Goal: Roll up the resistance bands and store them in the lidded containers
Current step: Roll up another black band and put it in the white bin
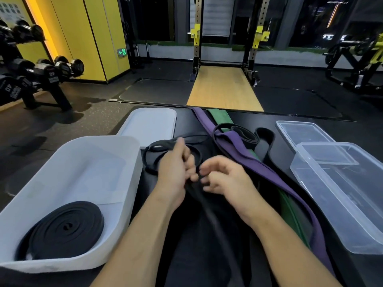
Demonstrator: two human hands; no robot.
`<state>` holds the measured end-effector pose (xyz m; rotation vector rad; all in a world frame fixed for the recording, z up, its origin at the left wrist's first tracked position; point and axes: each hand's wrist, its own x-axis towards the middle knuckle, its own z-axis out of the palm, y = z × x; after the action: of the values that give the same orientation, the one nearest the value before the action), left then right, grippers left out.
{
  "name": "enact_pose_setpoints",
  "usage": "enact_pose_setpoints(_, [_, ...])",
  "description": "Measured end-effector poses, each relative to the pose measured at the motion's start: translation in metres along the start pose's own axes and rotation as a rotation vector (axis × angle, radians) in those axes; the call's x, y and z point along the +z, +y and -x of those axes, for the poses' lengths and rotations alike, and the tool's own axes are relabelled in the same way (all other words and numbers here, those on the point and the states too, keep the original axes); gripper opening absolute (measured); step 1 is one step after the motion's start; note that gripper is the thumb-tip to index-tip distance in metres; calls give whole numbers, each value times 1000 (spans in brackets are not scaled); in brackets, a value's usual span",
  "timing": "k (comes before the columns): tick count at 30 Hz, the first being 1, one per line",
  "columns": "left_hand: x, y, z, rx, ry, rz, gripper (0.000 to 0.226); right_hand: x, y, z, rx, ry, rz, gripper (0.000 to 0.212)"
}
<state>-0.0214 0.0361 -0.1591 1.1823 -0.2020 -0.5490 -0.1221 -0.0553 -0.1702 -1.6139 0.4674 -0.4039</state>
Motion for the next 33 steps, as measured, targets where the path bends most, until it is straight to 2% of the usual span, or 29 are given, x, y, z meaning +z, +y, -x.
enact_pose_setpoints(2, [-1, -12, 3, 188, -99, -552, 48, -3, -4, -4, 58, 91, -225, 30])
enact_pose_setpoints(3, [0, -17, 6, 259, -213, -774, 44, -4, -6, -6, 90, 108, -300, 29])
enact_pose_setpoints(5, [3, -23, 13, 361, -484, -1041, 33, -5, -9, -6, 136, 94, -324, 35])
enact_pose_setpoints(7, [7, -24, 17, 407, -651, -1141, 32, -5, -11, -3, 138, 62, -286, 44])
enact_pose_setpoints(11, [3, -22, 23, 389, -738, -1092, 33, -4, -16, -1, 10, 64, -441, 21])
enact_pose_setpoints(14, [1, -18, 13, 154, -705, -817, 28, -3, -17, -2, -38, 146, -598, 22])
enact_pose_setpoints(16, [4, -13, 8, -30, -578, -592, 37, -8, -17, -3, -71, 179, -697, 24])
enact_pose_setpoints(17, [5, -9, 8, -24, -472, -523, 49, -10, -17, -3, -77, 181, -713, 25])
enact_pose_setpoints(19, [8, -6, 10, 64, -252, -401, 75, -10, -16, -2, -85, 175, -598, 27])
enact_pose_setpoints(20, [9, -6, 8, 69, -180, -334, 77, -7, -13, -2, -82, 154, -494, 34])
enact_pose_setpoints(22, [13, -5, 3, 40, -126, -180, 69, 1, -7, 4, -83, 60, -139, 46])
enact_pose_setpoints(24, [12, -2, 2, 17, -107, -62, 59, 7, -4, 11, -122, -88, 256, 47])
enact_pose_setpoints(26, [10, -2, 0, 33, -62, -44, 40, 5, -1, 13, -148, -160, 400, 46])
enact_pose_setpoints(28, [6, -1, 2, 93, -57, -83, 16, 0, -3, 12, -147, -168, 308, 23])
enact_pose_setpoints(29, [4, -2, 3, 126, -81, -106, 13, -1, -4, 11, -104, -176, 206, 13])
enact_pose_setpoints(31, [2, -4, 6, 246, -170, -244, 17, -1, -5, 10, 6, -193, 55, 29])
enact_pose_setpoints(33, [4, -6, 12, 391, -297, -409, 17, 0, -5, 8, 43, -189, -19, 35])
